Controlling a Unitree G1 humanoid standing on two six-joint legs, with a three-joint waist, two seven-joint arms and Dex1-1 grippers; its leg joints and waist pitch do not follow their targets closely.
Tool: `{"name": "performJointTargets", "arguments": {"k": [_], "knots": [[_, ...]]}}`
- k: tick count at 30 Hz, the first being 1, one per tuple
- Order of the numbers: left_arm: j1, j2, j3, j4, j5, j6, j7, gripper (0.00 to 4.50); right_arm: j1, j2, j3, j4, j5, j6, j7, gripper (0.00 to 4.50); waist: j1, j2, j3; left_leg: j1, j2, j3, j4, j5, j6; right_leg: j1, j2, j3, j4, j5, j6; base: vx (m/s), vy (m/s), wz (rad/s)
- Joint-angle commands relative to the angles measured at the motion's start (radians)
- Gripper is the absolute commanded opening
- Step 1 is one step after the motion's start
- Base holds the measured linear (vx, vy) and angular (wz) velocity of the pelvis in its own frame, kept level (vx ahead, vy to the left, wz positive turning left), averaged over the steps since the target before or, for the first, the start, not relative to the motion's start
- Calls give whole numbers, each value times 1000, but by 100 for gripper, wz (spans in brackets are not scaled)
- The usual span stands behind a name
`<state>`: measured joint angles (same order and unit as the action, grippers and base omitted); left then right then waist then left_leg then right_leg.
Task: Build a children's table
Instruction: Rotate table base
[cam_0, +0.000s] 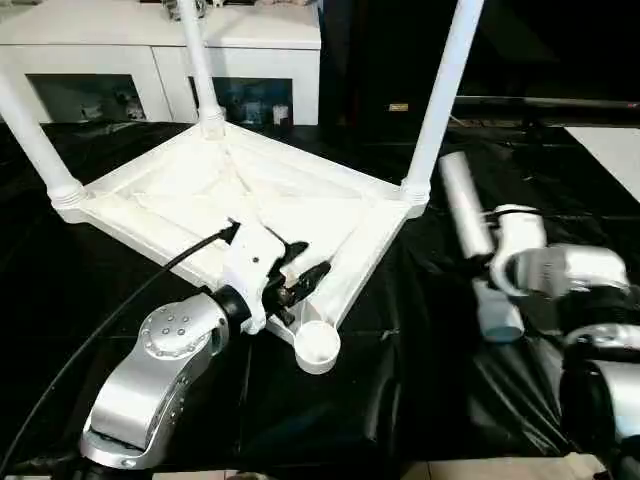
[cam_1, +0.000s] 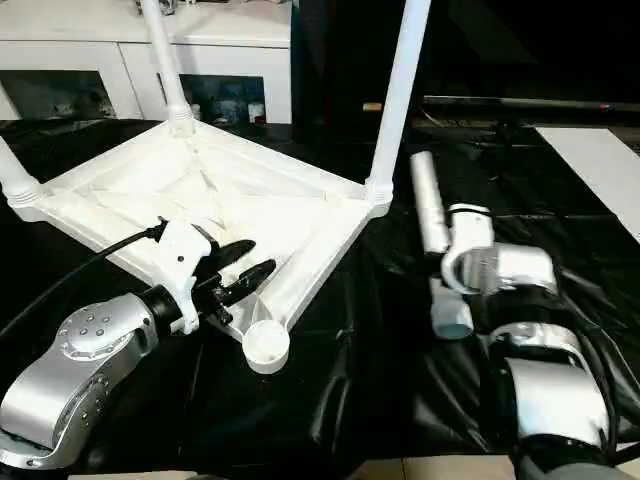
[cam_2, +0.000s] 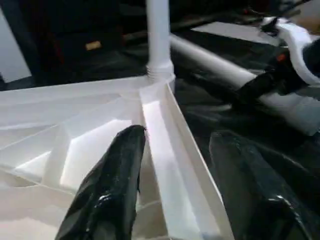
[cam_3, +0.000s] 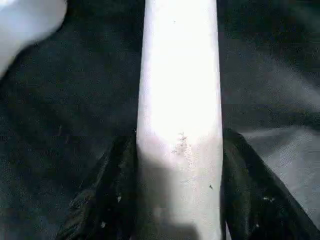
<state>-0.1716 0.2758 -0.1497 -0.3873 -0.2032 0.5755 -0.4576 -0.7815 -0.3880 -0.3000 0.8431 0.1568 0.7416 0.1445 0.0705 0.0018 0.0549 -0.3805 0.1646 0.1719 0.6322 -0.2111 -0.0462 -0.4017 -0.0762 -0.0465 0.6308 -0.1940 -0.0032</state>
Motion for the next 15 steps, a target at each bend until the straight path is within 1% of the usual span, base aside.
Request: {"name": "performJointTargets", "arguments": {"k": [1, 2, 3, 4, 5, 6, 7, 8, 9, 10, 11, 12, 13, 14, 15], "knots": [[-8, -22, 25, -2, -19, 17, 24, 275, 25, 11, -67, -77, 27, -81, -68, 180, 6, 6, -64, 13, 49, -14, -86, -158, -27, 46, -60, 38, -72, -124, -226, 0, 0, 0], [-15, -35, 33, -2, -27, 14, 29, 282, 45, 20, -82, -133, 32, -140, -71, 180, 10, 25, -67, 16, 48, -17, -84, -155, -32, 45, -60, 36, -67, -113, -226, 0, 0, 0], [-25, -56, 46, 1, -42, 13, 33, 297, 71, 36, -108, -212, 44, -249, -71, 180, 9, 20, -65, 13, 48, -14, -84, -163, -29, 45, -58, 37, -71, -108, -221, 0, 0, 0], [-30, -64, 51, 3, -50, 12, 35, 297, 83, 45, -118, -248, 50, -306, -67, 180, 11, 18, -66, 13, 48, -13, -85, -164, -24, 47, -59, 37, -73, -104, -217, 0, 0, 0], [-47, -85, 66, 10, -74, 12, 39, 306, 88, 80, -173, -349, 85, -414, -85, 180, 12, 25, -67, 12, 48, -14, -83, -160, -15, 47, -60, 38, -70, -103, -215, 0, 0, 0], [-57, -97, 75, 15, -89, 12, 41, 306, 88, 102, -208, -406, 107, -471, -98, 180, 16, 18, -68, 11, 47, -11, -82, -148, 2, 46, -62, 40, -74, -118, -206, 0, 0, 0], [-85, -124, 99, 23, -134, 21, 43, 316, 87, 137, -241, -540, 182, -497, -41, 180, 16, 33, -68, 11, 45, -9, -81, -146, 11, 47, -62, 43, -72, -117, -204, 0, 0, 0], [-91, -130, 105, 25, -145, 23, 43, 335, 86, 145, -247, -572, 201, -499, -22, 180, 17, 25, -69, 8, 46, -11, -80, -118, 33, 48, -57, 40, -70, -105, -199, 0, 0, 0], [-105, -143, 119, 27, -171, 31, 43, 335, 87, 152, -239, -619, 231, -488, 24, 180, 19, 32, -70, 8, 47, -12, -77, -94, 44, 48, -56, 39, -66, -85, -204, 0, 0, 0], [-128, -163, 137, 24, -218, 44, 38, 342, 90, 161, -228, -687, 294, -452, 97, 180, 19, 34, -66, 2, 43, -9, -75, -74, 67, 47, -53, 38, -67, -79, -211, 0, 0, 0], [-144, -176, 148, 21, -247, 53, 34, 345, 92, 166, -219, -727, 334, -430, 141, 180, 22, 36, -68, 3, 43, -8, -73, -73, 82, 48, -54, 39, -69, -93, -212, 0, 0, 0], [-176, -196, 168, 11, -304, 67, 23, 358, 102, 167, -197, -782, 389, -390, 206, 180, 19, 34, -67, 1, 44, -9, -75, -72, 89, 46, -53, 38, -73, -116, -212, 0, 0, 0], [-190, -205, 176, 7, -329, 74, 18, 370, 106, 167, -188, -807, 413, -373, 235, 180, 18, 35, -64, -1, 39, -7, -75, -77, 90, 51, -52, 38, -73, -128, -213, 0, 0, 0], [-206, -213, 187, 6, -348, 79, 17, 379, 114, 165, -175, -825, 433, -364, 253, 180, 19, 32, -66, 0, 44, -9, -76, -80, 88, 47, -51, 38, -75, -144, -211, 0, 0, 0], [-242, -226, 212, 16, -378, 82, 29, 384, 122, 162, -157, -850, 465, -345, 284, 180, 18, 22, -65, 0, 45, -9, -77, -84, 86, 47, -52, 37, -78, -168, -210, 0, 0, 0]]}}
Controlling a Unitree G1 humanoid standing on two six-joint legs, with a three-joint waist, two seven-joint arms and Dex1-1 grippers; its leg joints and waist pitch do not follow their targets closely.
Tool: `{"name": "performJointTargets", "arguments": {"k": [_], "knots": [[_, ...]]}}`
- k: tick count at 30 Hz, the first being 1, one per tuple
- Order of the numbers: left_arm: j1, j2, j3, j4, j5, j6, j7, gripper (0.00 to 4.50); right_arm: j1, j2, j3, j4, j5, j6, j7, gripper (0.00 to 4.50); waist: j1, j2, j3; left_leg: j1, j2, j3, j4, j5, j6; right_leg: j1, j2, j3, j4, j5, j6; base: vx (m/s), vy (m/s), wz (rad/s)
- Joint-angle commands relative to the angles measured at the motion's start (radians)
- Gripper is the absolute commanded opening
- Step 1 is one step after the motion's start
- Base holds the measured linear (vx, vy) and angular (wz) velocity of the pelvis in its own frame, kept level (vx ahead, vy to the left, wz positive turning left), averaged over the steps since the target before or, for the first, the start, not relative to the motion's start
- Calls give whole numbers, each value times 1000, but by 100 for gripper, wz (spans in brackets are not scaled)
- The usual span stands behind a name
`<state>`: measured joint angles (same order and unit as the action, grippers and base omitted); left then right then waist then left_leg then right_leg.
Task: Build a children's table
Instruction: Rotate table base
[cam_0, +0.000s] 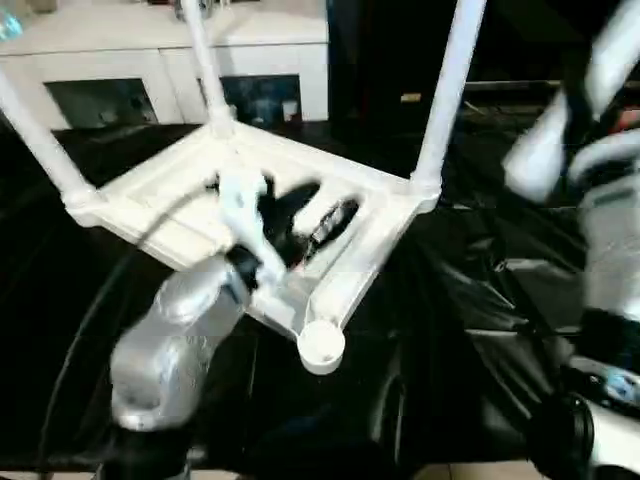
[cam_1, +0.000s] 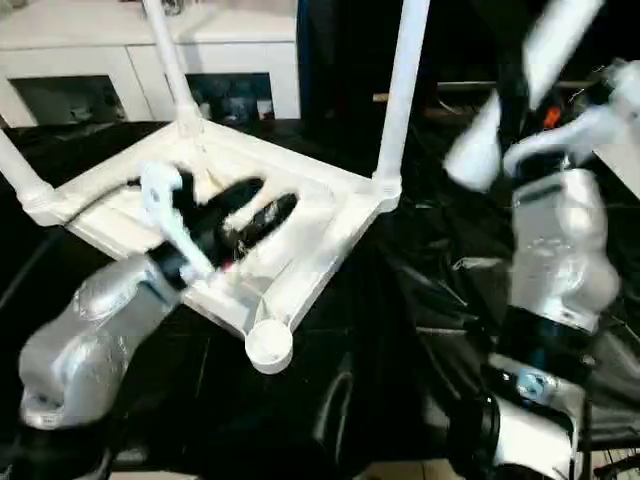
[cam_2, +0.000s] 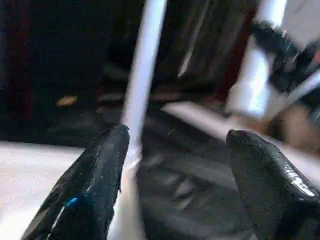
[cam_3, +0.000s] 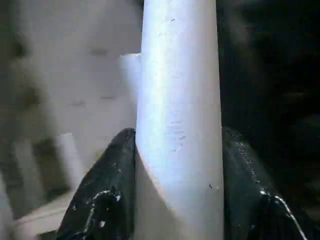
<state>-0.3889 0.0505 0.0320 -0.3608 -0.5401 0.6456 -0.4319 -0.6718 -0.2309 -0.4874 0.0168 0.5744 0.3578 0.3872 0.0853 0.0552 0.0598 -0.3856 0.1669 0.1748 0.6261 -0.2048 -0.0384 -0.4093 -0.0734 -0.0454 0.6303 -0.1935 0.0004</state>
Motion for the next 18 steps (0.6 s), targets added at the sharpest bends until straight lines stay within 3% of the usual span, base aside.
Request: {"name": "performJointTargets", "arguments": {"k": [1, 2, 3, 4, 5, 6, 7, 9, 10, 11, 12, 15, 16, 18], "knots": [[-83, -12, 69, 11, -78, 15, 19, 386, 24, 6, 51, -61, 109, 85, 86, 180, 4, -39, -69, 7, 40, -10, -71, -96, 77, 55, -54, 36, -79, -184, -212, 0, 0, 0], [-83, -12, 69, 11, -78, 15, 19, 386, 24, 6, 51, -61, 109, 85, 86, 180, 7, -28, -70, 10, 41, -12, -71, -98, 73, 51, -56, 36, -81, -201, -214, 0, 0, 0], [-114, -16, 90, 21, -99, 19, 26, 391, 32, 6, 65, -80, 132, 102, 107, 180, 7, -29, -69, 8, 41, -14, -72, -98, 66, 52, -56, 35, -82, -213, -206, 0, 0, 0], [-170, -18, 123, 43, -133, 22, 45, 402, 48, 3, 96, -107, 186, 163, 144, 180, 4, -42, -68, 7, 41, -12, -72, -98, 66, 52, -54, 35, -84, -216, -200, 0, 0, 0], [-170, -18, 123, 43, -133, 22, 45, 415, 48, 3, 96, -107, 186, 163, 144, 180, 11, -39, -70, 9, 41, -14, -72, -87, 66, 53, -57, 37, -80, -215, -196, 0, 0, 0], [-197, -19, 138, 53, -149, 24, 56, 424, 55, -2, 117, -107, 188, 184, 165, 180, 12, -44, -71, 5, 40, -14, -72, -69, 64, 55, -58, 35, -78, -208, -193, 0, 0, 0], [-231, -15, 151, 66, -163, 30, 65, 436, 68, -12, 154, -104, 191, 227, 200, 180, 11, -58, -70, 5, 44, -13, -73, -61, 63, 52, -59, 35, -80, -203, -188, 0, 0, 0], [-262, -9, 160, 82, -177, 43, 69, 444, 86, -18, 203, -99, 180, 260, 239, 180, 18, -46, -71, 10, 42, -13, -72, -63, 49, 50, -58, 36, -77, -202, -185, 0, 0, 0], [-274, -6, 163, 90, -181, 51, 70, 450, 94, -20, 224, -96, 172, 270, 256, 180, 17, -55, -71, 8, 44, -13, -74, -60, 48, 51, -59, 36, -78, -194, -185, 0, 0, 0], [-286, -6, 165, 102, -187, 68, 76, 450, 104, -21, 259, -96, 161, 276, 279, 180, 18, -54, -72, 9, 46, -16, -75, -59, 38, 51, -60, 35, -73, -177, -188, 0, 0, 0], [-297, -4, 166, 114, -191, 85, 82, 450, 111, -24, 286, -97, 156, 282, 293, 180, 18, -60, -73, 12, 47, -16, -75, -51, 36, 51, -59, 35, -71, -146, -192, 0, 0, 0], [-318, 3, 148, 169, -163, 127, 127, 450, 121, -27, 368, -117, 180, 331, 325, 180, 23, -65, -73, 10, 45, -15, -73, -31, 44, 53, -62, 38, -66, -98, -205, 0, 0, 0], [-319, 1, 148, 177, -160, 127, 135, 450, 122, -28, 374, -120, 184, 338, 329, 180, 22, -71, -72, 10, 45, -14, -73, -31, 47, 55, -62, 38, -68, -99, -203, 0, 0, 0], [-319, -3, 151, 182, -165, 130, 143, 450, 123, -28, 379, -123, 184, 341, 330, 180, 31, -68, -72, 12, 49, -15, -75, -34, 36, 54, -67, 39, -68, -117, -199, 0, 0, 0]]}}
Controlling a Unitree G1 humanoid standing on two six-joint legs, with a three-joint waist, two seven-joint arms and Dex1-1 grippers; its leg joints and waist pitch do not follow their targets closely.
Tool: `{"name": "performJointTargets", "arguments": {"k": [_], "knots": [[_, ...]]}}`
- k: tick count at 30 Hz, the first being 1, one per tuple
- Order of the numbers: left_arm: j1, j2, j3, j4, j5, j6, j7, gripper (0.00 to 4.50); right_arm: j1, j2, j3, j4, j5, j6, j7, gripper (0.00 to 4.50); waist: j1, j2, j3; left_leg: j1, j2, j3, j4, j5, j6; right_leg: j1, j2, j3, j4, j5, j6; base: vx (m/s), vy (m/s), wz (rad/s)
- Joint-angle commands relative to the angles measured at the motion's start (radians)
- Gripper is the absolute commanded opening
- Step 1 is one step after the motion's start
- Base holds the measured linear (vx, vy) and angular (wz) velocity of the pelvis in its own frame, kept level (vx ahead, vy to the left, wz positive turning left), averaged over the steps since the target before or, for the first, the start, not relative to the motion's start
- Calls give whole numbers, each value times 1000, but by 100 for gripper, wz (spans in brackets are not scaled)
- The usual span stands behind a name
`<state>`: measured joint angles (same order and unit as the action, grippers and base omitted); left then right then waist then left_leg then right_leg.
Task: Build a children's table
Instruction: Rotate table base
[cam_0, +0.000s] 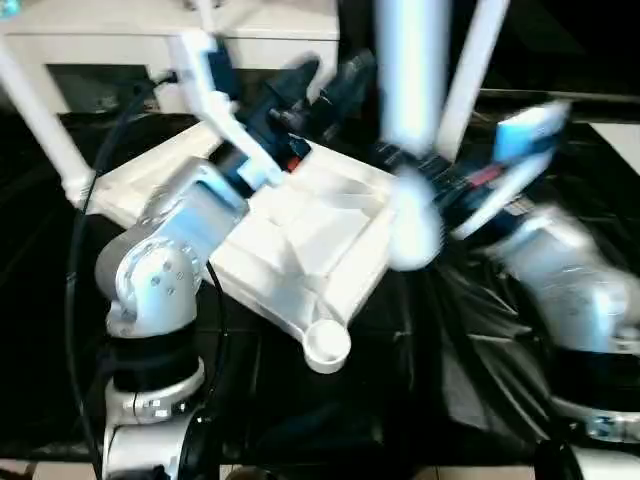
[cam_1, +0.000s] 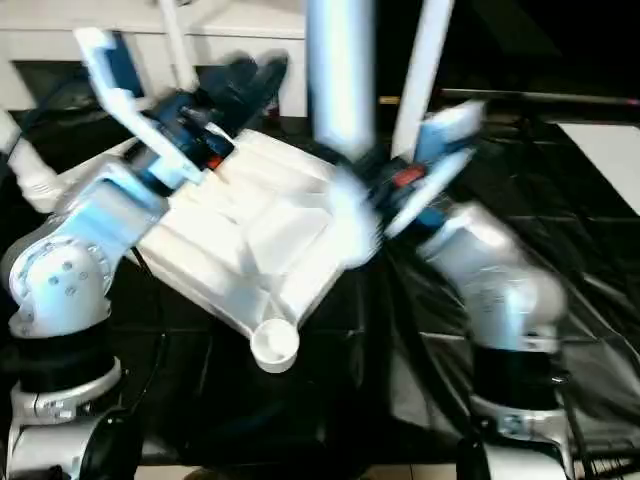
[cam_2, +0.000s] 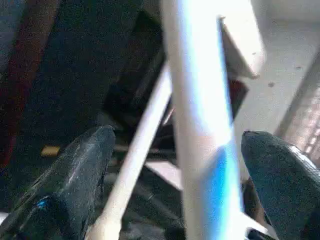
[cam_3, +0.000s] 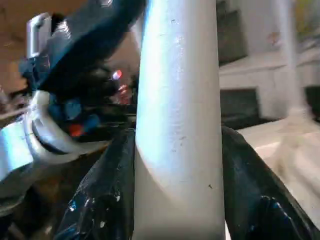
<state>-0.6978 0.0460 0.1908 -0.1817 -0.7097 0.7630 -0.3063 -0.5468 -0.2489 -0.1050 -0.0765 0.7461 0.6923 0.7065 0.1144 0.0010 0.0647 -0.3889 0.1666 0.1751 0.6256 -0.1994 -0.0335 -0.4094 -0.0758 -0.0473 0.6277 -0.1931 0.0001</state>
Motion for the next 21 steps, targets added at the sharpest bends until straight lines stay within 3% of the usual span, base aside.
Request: {"name": "performJointTargets", "arguments": {"k": [1, 3, 4, 7, 11, 12, 13, 15, 21], "knots": [[-10, 2, -8, 3, 5, 13, 17, 450, -2, -10, -3, -30, 13, 7, 10, 180, 2, -14, -76, 16, 50, -15, -74, -40, 32, 54, -64, 41, -66, -117, -199, 0, 0, 0], [-11, 1, -3, 17, -2, 20, 33, 450, -1, -11, 8, -33, 11, 18, 17, 180, 4, -18, -77, 17, 52, -16, -76, -44, 13, 53, -63, 41, -62, -97, -202, 0, 0, 0], [-10, -3, 7, 24, -9, 28, 43, 450, 2, -13, 22, -39, 6, 21, 22, 180, 3, -14, -77, 17, 51, -16, -76, -45, 11, 53, -63, 41, -62, -93, -202, 0, 0, 0], [-11, -7, 19, 38, -14, 39, 60, 450, 6, -16, 45, -47, -5, 23, 26, 180, 2, -23, -76, 15, 49, -16, -76, -57, 4, 57, -64, 42, -65, -103, -197, 0, 0, 0], [-6, -26, 31, 25, -57, 63, 81, 450, 23, -34, 120, -42, -92, -17, 25, 180, 3, -22, -74, 13, 50, -17, -77, -65, -12, 58, -66, 41, -67, -122, -186, 0, 0, 0], [3, -29, 30, 20, -59, 70, 92, 450, 20, -24, 151, -23, -163, -67, -14, 180, 2, -22, -74, 13, 50, -18, -78, -67, -16, 57, -65, 42, -67, -122, -183, 0, 0, 0], [3, -29, 30, 20, -59, 70, 92, 450, 20, -24, 151, -23, -163, -67, -14, 180, 3, -11, -75, 14, 51, -20, -78, -67, -22, 56, -67, 41, -65, -120, -183, 0, 0, 0], [10, -39, 33, 32, -48, 82, 133, 450, 16, -9, 174, -2, -233, -130, -67, 180, 0, -16, -76, 15, 50, -19, -78, -77, -29, 55, -65, 42, -66, -112, -186, 0, 0, 0], [17, -62, 66, 46, -20, 80, 244, 414, 20, 5, 205, 11, -286, -171, -101, 180, -3, -16, -73, 14, 50, -20, -80, -97, -24, 57, -62, 42, -68, -107, -183, 0, 0, 0]]}}
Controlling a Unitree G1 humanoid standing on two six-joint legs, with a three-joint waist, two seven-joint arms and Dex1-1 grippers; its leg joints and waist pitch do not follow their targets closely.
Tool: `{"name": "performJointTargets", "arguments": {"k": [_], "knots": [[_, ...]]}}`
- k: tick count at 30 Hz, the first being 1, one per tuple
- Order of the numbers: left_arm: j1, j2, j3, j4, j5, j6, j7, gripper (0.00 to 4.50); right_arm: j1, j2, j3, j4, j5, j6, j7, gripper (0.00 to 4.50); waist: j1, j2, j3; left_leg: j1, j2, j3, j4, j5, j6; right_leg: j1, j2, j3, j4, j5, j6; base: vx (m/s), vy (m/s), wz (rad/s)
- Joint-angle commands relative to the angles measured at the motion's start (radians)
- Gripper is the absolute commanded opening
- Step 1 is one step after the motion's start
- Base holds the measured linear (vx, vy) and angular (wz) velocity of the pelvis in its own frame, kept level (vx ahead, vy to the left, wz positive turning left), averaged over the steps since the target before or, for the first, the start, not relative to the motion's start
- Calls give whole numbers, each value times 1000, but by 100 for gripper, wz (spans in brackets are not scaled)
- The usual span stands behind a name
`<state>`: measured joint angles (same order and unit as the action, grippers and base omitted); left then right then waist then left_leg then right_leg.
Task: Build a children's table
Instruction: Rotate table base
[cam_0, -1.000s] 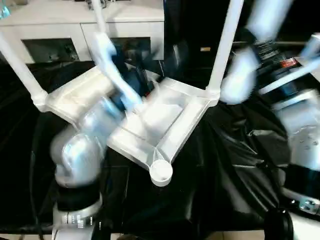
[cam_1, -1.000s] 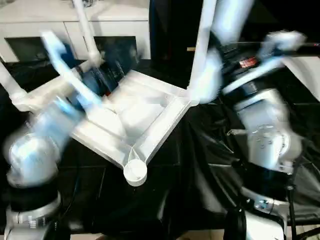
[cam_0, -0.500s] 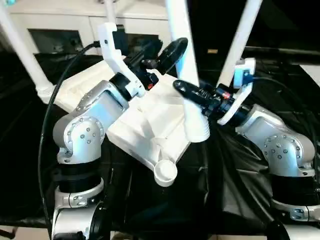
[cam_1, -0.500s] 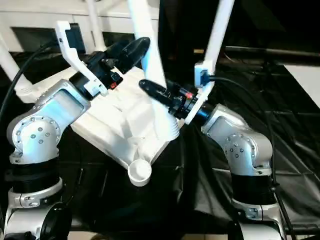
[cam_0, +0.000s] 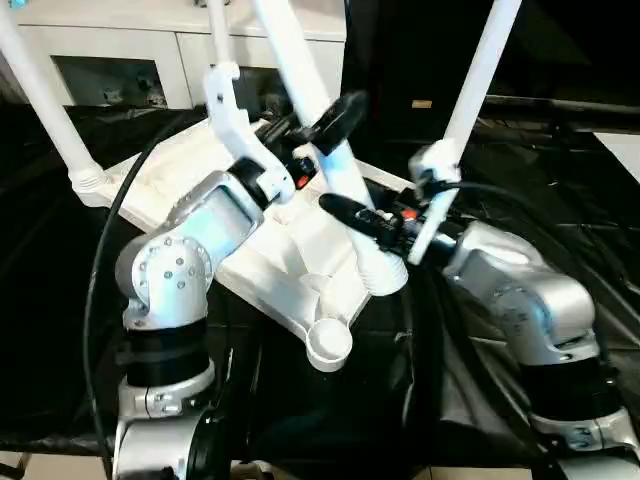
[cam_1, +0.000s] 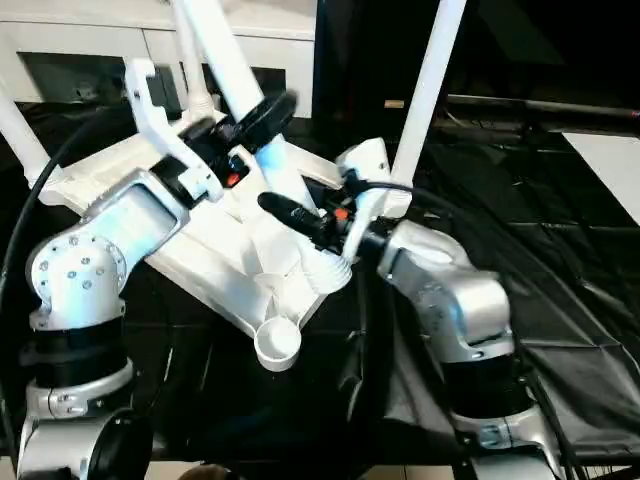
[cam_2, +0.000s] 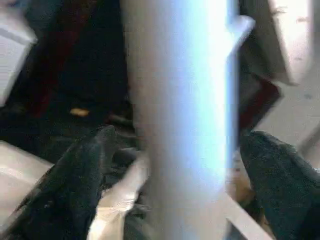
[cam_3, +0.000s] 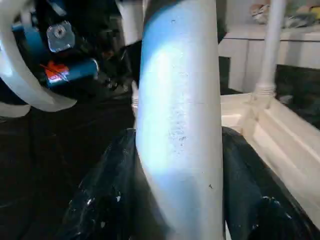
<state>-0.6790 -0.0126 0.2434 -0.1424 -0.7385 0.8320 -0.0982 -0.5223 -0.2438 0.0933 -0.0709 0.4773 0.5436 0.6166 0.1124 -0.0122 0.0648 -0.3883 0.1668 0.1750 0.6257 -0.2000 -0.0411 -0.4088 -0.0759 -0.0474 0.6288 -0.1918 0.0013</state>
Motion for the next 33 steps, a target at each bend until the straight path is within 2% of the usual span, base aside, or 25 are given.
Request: {"name": "performJointTargets", "arguments": {"k": [1, 4, 9, 11, 13, 14, 16, 19, 21, 24, 27, 28, 29, 30, 31, 32, 33], "knots": [[0, -8, 22, 5, 6, 16, 53, 404, -5, 2, 12, 7, -26, -27, -13, 180, 0, -4, -74, 14, 49, -20, -79, -96, -17, 58, -62, 42, -69, -111, -184, 0, 0, 0], [11, -14, 34, -4, -8, 19, 70, 376, -2, 4, 40, 15, -63, -55, -1, 180, 1, -5, -74, 13, 50, -20, -78, -88, -12, 57, -62, 42, -68, -100, -190, 0, 0, 0], [20, -9, 29, -14, -16, 21, 72, 332, 2, 6, 61, 22, -84, -75, 6, 180, 0, -3, -74, 14, 50, -20, -79, -98, -8, 57, -62, 42, -68, -108, -187, 0, 0, 0], [20, -6, 27, -15, -20, 23, 64, 324, 3, 6, 65, 21, -85, -74, 10, 180, 0, -2, -74, 15, 50, -21, -79, -101, -9, 56, -62, 43, -68, -108, -186, 0, 0, 0], [20, -2, 26, -17, -22, 25, 59, 298, 6, 9, 68, 19, -90, -76, 10, 180, -1, 1, -73, 15, 50, -21, -79, -104, -9, 56, -61, 43, -68, -107, -185, 0, 0, 0], [21, -1, 26, -17, -23, 26, 58, 289, 8, 9, 69, 19, -92, -78, 12, 180, -2, -1, -73, 15, 50, -21, -80, -103, -10, 56, -61, 43, -68, -105, -184, 0, 0, 0], [21, 0, 29, -15, -23, 20, 59, 282, 10, 10, 71, 22, -98, -83, 12, 180, -2, 3, -74, 16, 50, -21, -79, -105, -13, 55, -61, 43, -68, -99, -187, 0, 0, 0], [16, 7, 27, -11, -29, 20, 51, 244, 13, 10, 69, 21, -99, -84, 14, 180, -3, 3, -75, 16, 50, -21, -79, -101, -11, 57, -60, 42, -65, -73, -195, 0, 0, 0], [13, 14, 28, -10, -30, 20, 47, 241, 12, 12, 71, 25, -100, -88, 16, 180, -2, 6, -75, 16, 50, -21, -79, -106, -14, 56, -60, 42, -66, -77, -198, 0, 0, 0], [11, 22, 26, -10, -24, 16, 41, 200, 10, 13, 72, 33, -104, -95, 19, 180, -2, 4, -75, 16, 50, -21, -80, -110, -15, 57, -61, 42, -65, -78, -198, 0, 0, 0], [8, 39, 25, -4, -20, 13, 28, 185, 4, 20, 72, 45, -109, -101, 20, 180, -2, 4, -74, 16, 50, -21, -80, -110, -15, 56, -61, 43, -65, -79, -202, 0, 0, 0], [7, 44, 24, -6, -20, 13, 26, 180, 2, 21, 70, 50, -110, -106, 22, 180, -1, -2, -74, 17, 51, -21, -80, -109, -14, 57, -62, 42, -65, -80, -201, 0, 0, 0], [6, 47, 24, -7, -20, 13, 26, 180, 1, 22, 70, 53, -110, -108, 23, 180, 0, 1, -74, 17, 51, -21, -80, -109, -15, 57, -62, 42, -64, -82, -201, 0, 0, 0], [8, 65, 12, -20, -20, 20, 10, 178, -3, 24, 70, 63, -112, -119, 29, 180, -1, -7, -74, 16, 51, -20, -81, -107, -12, 58, -62, 43, -65, -82, -199, 0, 0, 0], [9, 71, 7, -24, -20, 23, 4, 178, -4, 24, 70, 66, -113, -122, 31, 180, 1, -1, -75, 16, 51, -21, -81, -103, -12, 56, -64, 43, -63, -88, -198, 0, 0, 0], [12, 81, -2, -29, -18, 27, -7, 178, -6, 27, 69, 71, -109, -125, 38, 215, 0, -4, -75, 16, 51, -20, -80, -101, -11, 56, -63, 43, -63, -86, -199, 0, 0, 0], [17, 101, -22, -37, -9, 32, -28, 178, -10, 33, 61, 77, -86, -95, 43, 236, 2, -1, -74, 18, 51, -21, -81, -102, -11, 54, -62, 42, -63, -93, -196, 0, 0, 0]]}}
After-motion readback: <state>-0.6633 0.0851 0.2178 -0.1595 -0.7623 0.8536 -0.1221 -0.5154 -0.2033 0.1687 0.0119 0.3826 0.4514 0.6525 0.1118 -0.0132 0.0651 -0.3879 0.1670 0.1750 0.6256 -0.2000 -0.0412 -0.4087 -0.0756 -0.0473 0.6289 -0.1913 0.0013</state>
